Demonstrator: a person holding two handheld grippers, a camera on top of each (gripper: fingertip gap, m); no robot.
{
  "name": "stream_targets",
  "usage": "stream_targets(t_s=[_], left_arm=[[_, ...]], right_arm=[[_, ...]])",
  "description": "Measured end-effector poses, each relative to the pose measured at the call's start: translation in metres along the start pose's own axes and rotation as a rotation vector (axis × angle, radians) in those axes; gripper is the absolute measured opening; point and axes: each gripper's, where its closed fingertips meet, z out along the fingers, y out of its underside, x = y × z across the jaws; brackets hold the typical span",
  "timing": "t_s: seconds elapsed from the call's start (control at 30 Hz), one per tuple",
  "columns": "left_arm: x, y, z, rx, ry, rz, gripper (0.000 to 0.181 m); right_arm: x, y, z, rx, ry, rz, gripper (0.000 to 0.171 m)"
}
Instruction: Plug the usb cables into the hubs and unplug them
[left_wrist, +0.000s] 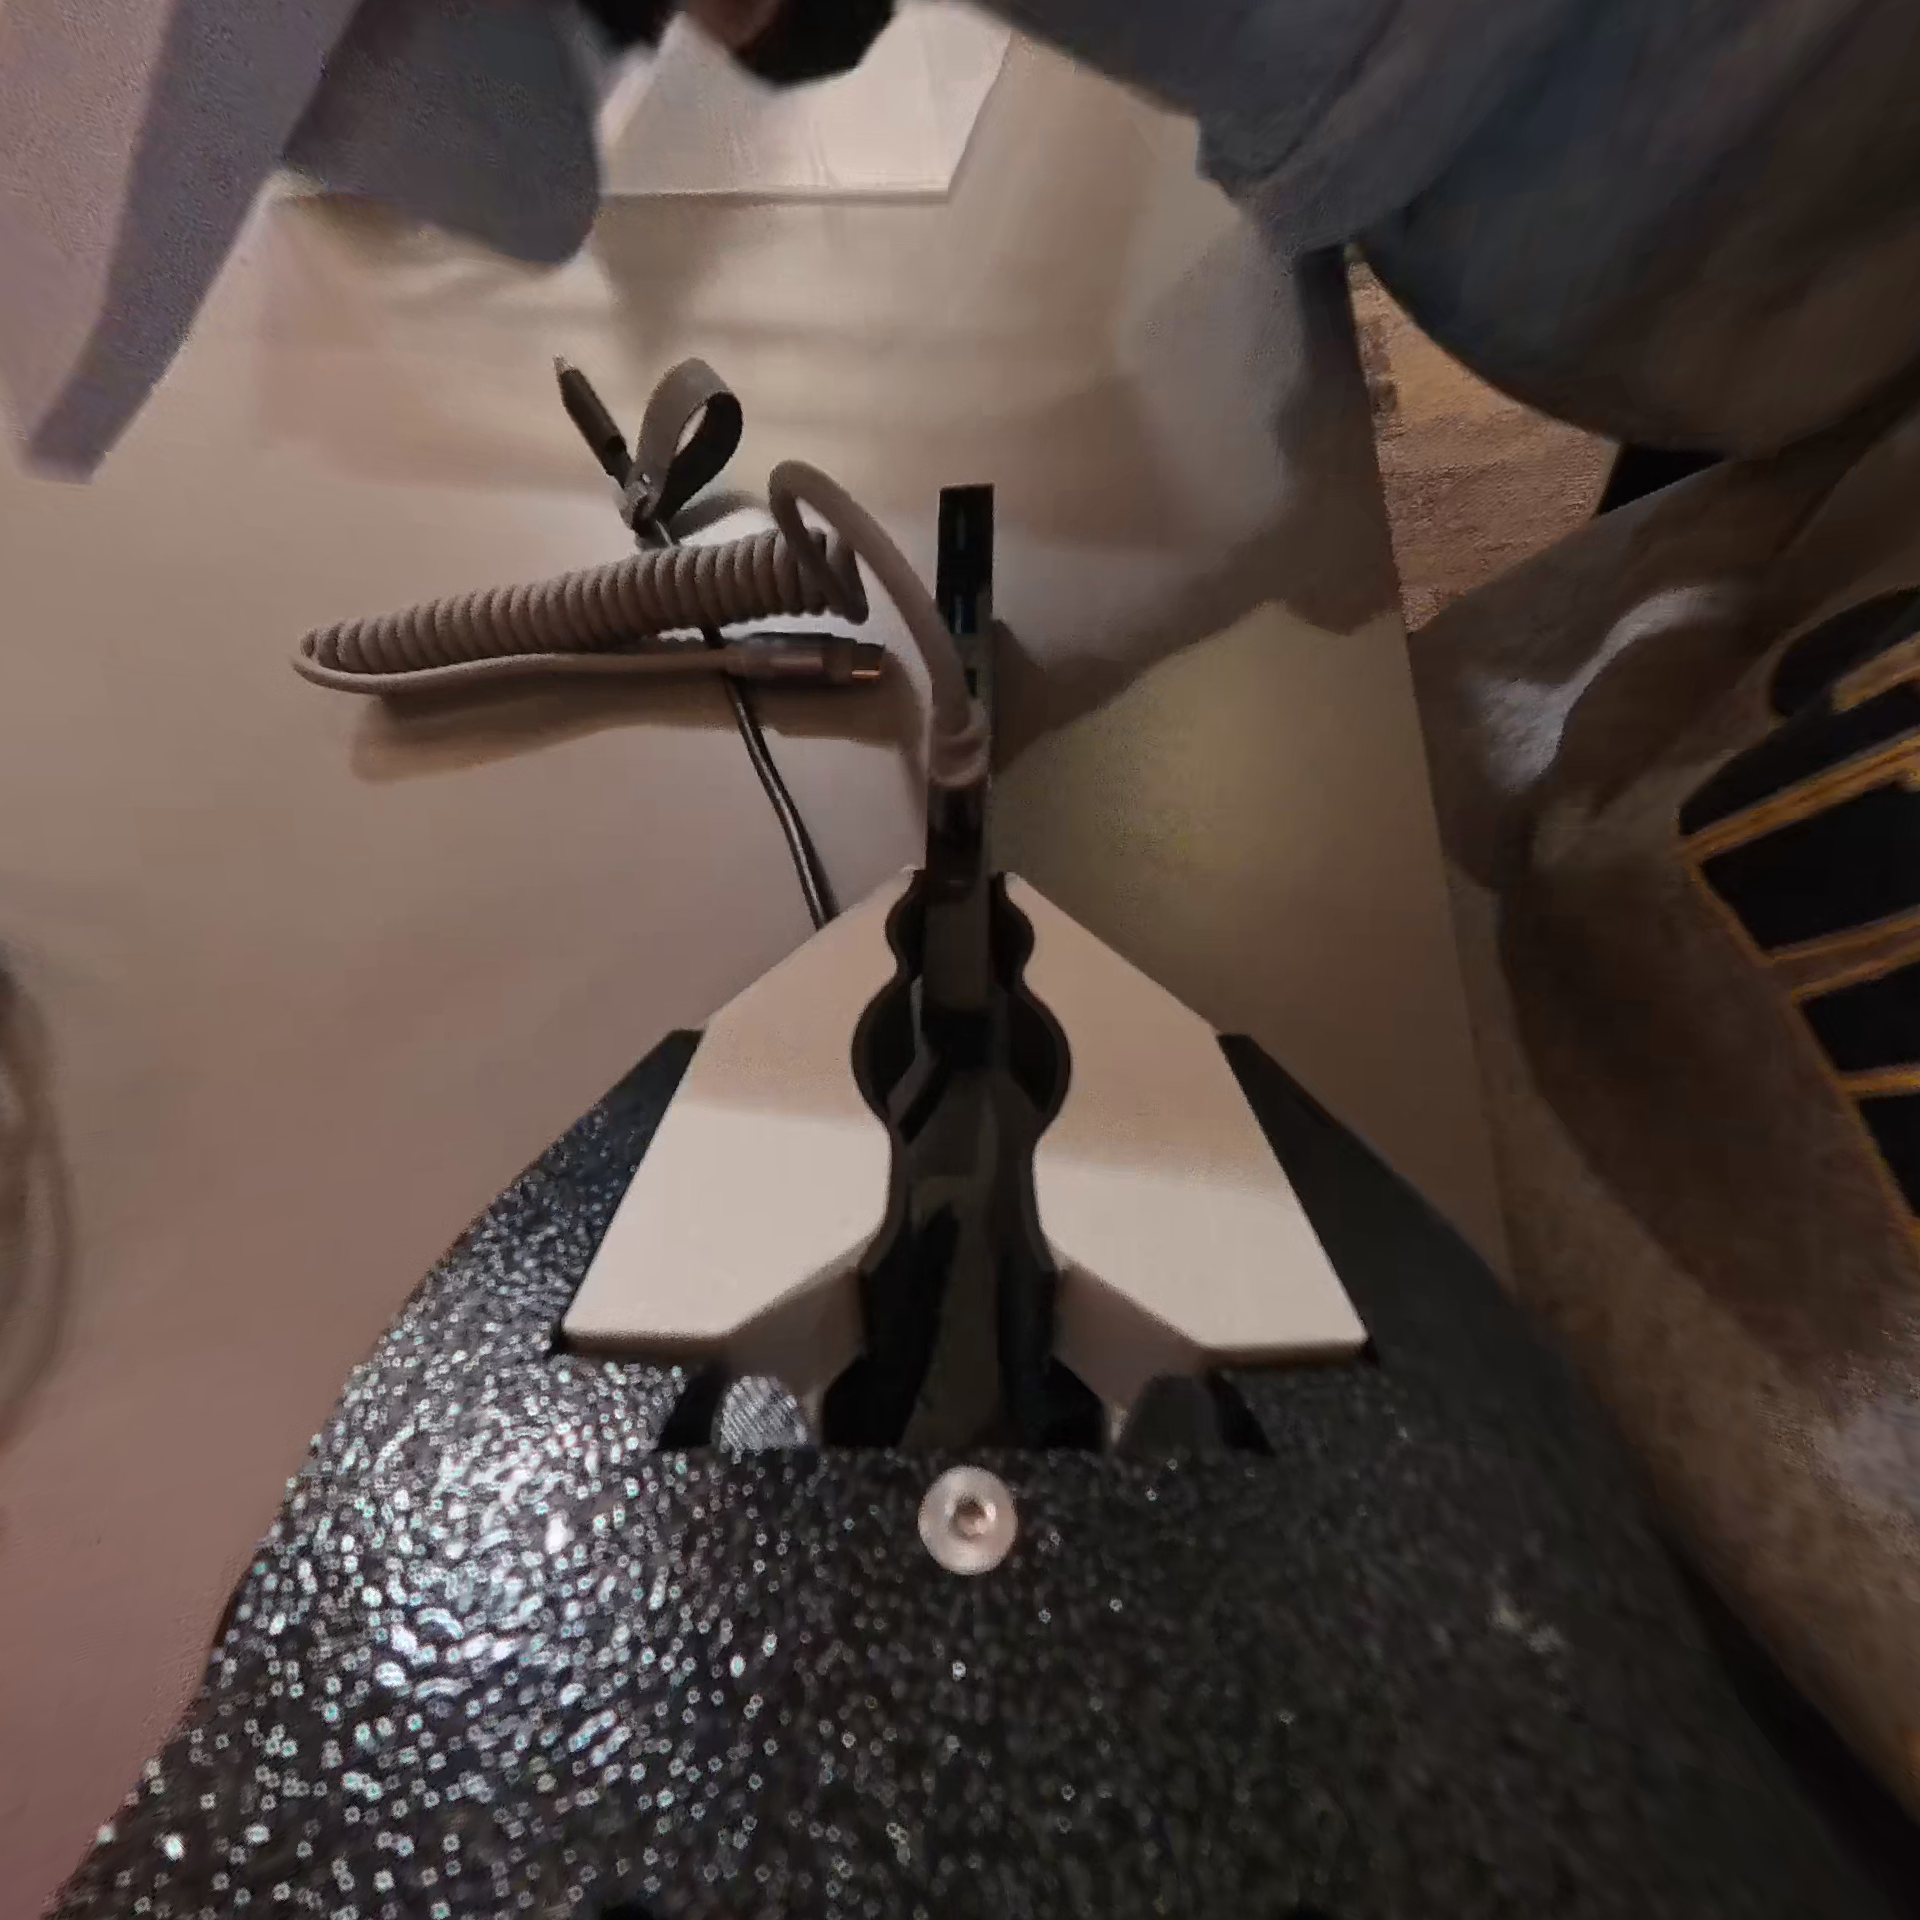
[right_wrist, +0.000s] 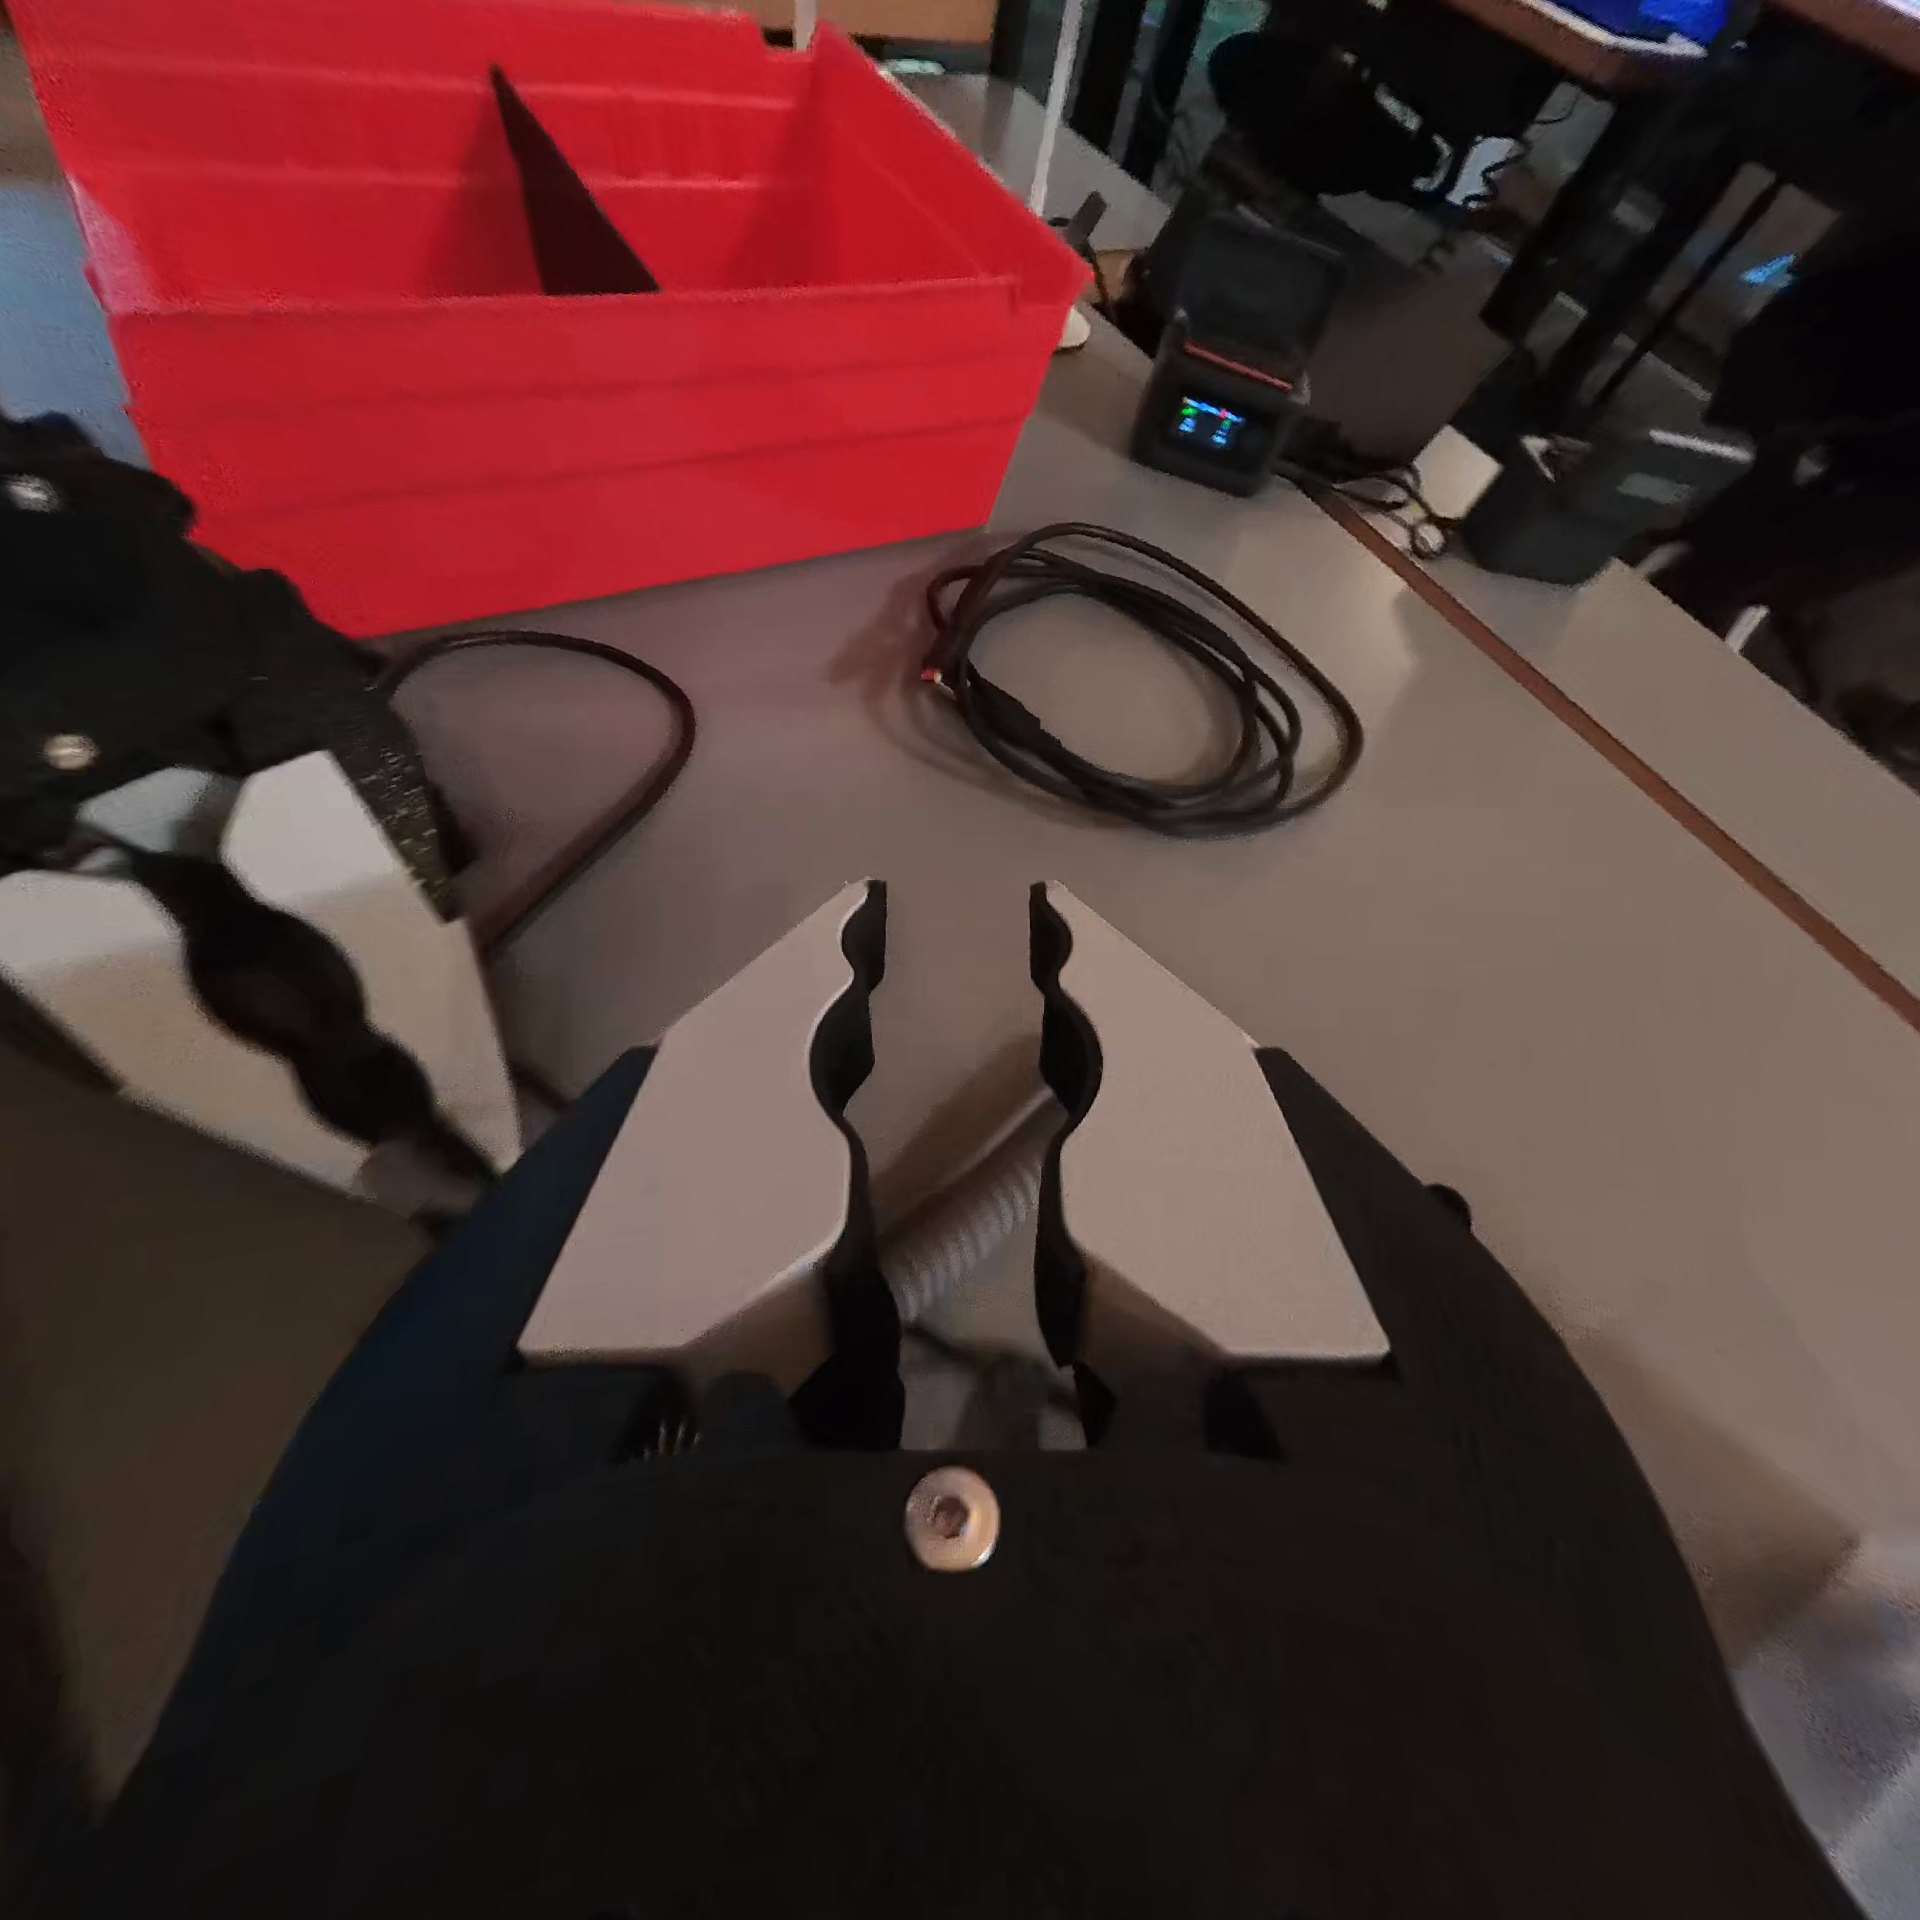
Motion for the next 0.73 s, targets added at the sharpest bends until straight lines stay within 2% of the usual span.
stream_targets(t_s=[0.13, 0.3, 0.37, 0.47, 0.57, 0.67, 0.73], left_arm=[[-0.001, 0.0, 0.0, 0.008, -0.016, 0.016, 0.009], [-0.001, 0.001, 0.001, 0.001, 0.021, -0.033, 0.009], [-0.002, 0.001, 0.002, 0.001, 0.024, -0.036, 0.009], [-0.002, 0.001, 0.002, 0.002, 0.021, -0.031, 0.009], [-0.002, 0.002, 0.002, 0.001, 0.025, -0.036, 0.009], [-0.002, 0.002, 0.002, 0.001, 0.026, -0.037, 0.009], [-0.002, 0.002, 0.002, 0.001, 0.027, -0.039, 0.01]], right_arm=[[0.0, -0.008, 0.054, -0.084, -0.074, -0.064, 0.026], [0.008, -0.009, 0.121, -0.295, -0.21, 0.04, 0.023], [0.025, -0.009, 0.139, -0.37, -0.178, -0.057, 0.018], [0.044, -0.006, 0.158, -0.473, -0.178, -0.272, 0.009], [0.05, 0.006, 0.169, -0.555, -0.29, -0.351, 0.011], [0.045, 0.014, 0.173, -0.531, -0.443, -0.493, 0.013], [0.039, 0.021, 0.171, -0.54, -0.541, -0.49, 0.014]])
